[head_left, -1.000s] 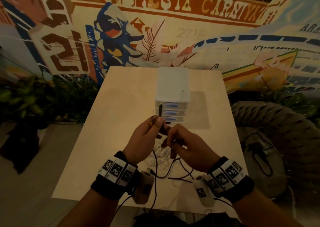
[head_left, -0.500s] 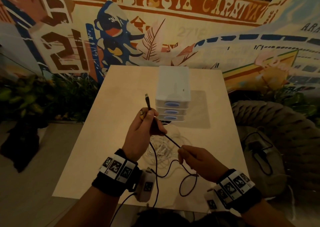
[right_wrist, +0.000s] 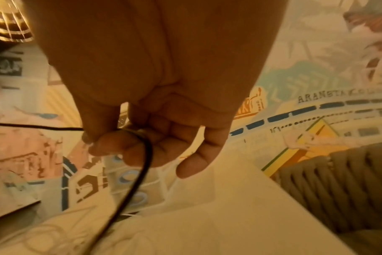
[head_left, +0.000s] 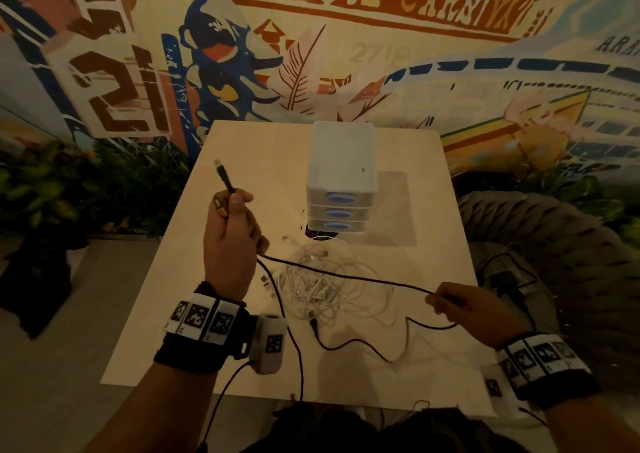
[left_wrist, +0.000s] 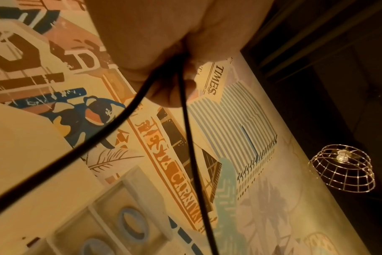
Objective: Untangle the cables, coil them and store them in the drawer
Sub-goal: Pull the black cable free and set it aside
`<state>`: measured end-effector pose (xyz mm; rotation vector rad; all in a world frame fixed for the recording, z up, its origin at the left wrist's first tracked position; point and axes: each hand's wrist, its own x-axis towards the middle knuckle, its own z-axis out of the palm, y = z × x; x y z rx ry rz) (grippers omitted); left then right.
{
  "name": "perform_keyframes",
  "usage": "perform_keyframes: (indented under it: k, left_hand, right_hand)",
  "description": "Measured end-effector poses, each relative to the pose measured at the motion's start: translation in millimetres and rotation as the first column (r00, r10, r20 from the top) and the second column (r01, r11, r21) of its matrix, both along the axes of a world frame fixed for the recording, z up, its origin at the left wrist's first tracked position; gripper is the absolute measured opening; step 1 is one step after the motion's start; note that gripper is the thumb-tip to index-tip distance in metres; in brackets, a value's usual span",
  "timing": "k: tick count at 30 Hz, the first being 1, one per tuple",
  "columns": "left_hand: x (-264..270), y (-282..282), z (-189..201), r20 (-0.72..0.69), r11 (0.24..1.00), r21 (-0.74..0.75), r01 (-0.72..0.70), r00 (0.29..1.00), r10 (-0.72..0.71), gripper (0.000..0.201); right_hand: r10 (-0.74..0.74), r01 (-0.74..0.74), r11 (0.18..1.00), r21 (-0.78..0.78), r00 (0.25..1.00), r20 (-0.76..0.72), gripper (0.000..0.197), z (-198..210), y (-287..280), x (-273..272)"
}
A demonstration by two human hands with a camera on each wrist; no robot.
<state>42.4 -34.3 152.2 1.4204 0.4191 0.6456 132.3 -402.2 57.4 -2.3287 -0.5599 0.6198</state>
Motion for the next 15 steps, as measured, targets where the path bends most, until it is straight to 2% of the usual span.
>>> perform_keyframes:
  k: [4, 7, 10, 12, 15]
  left_hand:
    - [-3, 11, -2, -0.006, 0.996, 0.084, -0.012, 1.000, 0.012, 0.025]
    - [-6, 15, -4, -0.018, 0.993, 0.110, -0.034, 0.999, 0.036, 0.024]
    - [-9, 10, -2, -0.057, 0.977, 0.201, 0.065, 0.997, -0.054, 0.024]
    - [-9, -2, 3, -0.109, 0.918, 0.346, 0.192, 0.980, -0.165, 0.025]
    - [-6, -34, 8, -0.211, 0.779, 0.498, 0.381, 0.925, -0.318, 0.024]
  right_hand:
    - [-0.016, 0.017, 1.000, -0.026, 0.999, 0.040, 0.060, 2, -21, 7]
    - [-0.034, 0.039, 0.997, -0.073, 0.997, 0.070, 0.046, 10, -22, 9]
    - [-0.108, 0.109, 0.994, -0.007, 0.991, 0.083, 0.045, 27, -8, 7]
    - [-0.071, 0.065, 0.996, 0.069, 0.994, 0.086, 0.041, 45, 14, 3]
    - [0.069, -0.088, 0.985, 0.148, 0.989, 0.129, 0.039, 75, 60, -8]
